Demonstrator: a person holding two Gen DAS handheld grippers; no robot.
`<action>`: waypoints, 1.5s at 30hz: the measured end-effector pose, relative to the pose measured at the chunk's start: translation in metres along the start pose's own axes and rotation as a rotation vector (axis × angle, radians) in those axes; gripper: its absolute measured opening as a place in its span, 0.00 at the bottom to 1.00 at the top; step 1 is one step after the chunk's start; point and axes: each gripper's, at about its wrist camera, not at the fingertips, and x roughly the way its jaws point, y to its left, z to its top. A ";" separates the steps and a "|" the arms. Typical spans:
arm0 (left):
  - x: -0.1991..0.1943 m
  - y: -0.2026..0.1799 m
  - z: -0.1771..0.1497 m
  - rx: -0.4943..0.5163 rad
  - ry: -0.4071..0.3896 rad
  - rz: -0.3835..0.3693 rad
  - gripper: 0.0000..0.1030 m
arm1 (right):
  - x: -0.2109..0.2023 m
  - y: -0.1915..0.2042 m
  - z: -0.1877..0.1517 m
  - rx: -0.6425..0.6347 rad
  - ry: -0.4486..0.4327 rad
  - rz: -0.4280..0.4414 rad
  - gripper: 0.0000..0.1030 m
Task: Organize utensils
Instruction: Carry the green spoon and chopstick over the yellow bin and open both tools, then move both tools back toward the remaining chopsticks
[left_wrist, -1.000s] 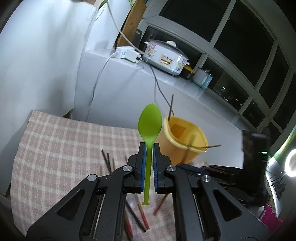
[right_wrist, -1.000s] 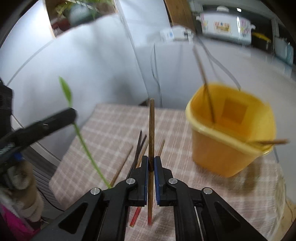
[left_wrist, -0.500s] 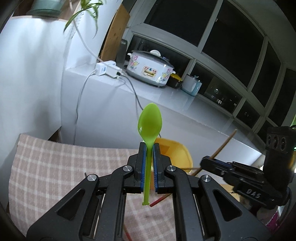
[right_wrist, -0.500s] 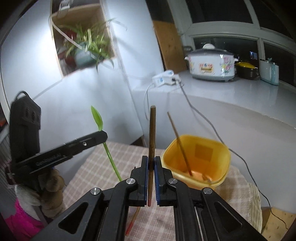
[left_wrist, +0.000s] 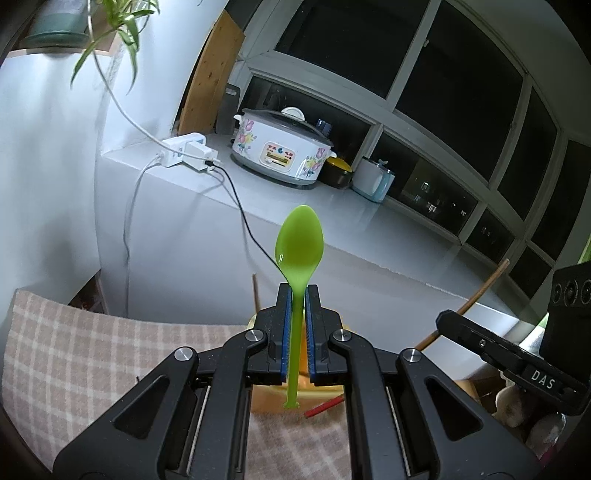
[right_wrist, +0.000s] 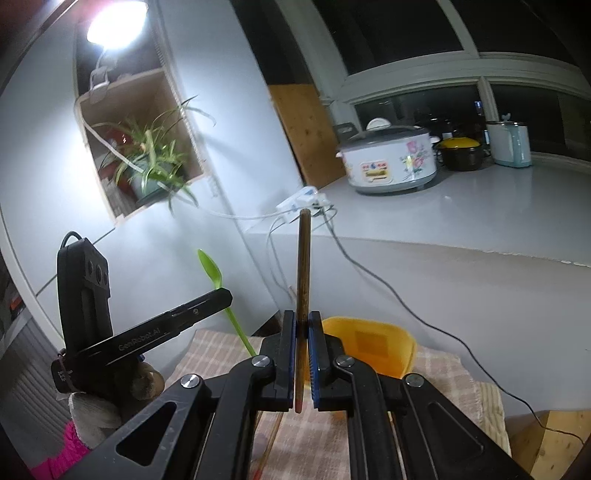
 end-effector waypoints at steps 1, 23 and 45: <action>0.002 -0.001 0.001 0.000 -0.002 0.001 0.05 | -0.001 -0.003 0.002 0.005 -0.005 -0.003 0.04; 0.059 0.001 -0.010 -0.045 0.053 0.002 0.05 | 0.025 -0.056 0.009 0.099 -0.021 -0.118 0.04; 0.026 0.002 -0.031 0.021 0.073 -0.015 0.32 | 0.027 -0.041 -0.012 0.044 0.013 -0.154 0.39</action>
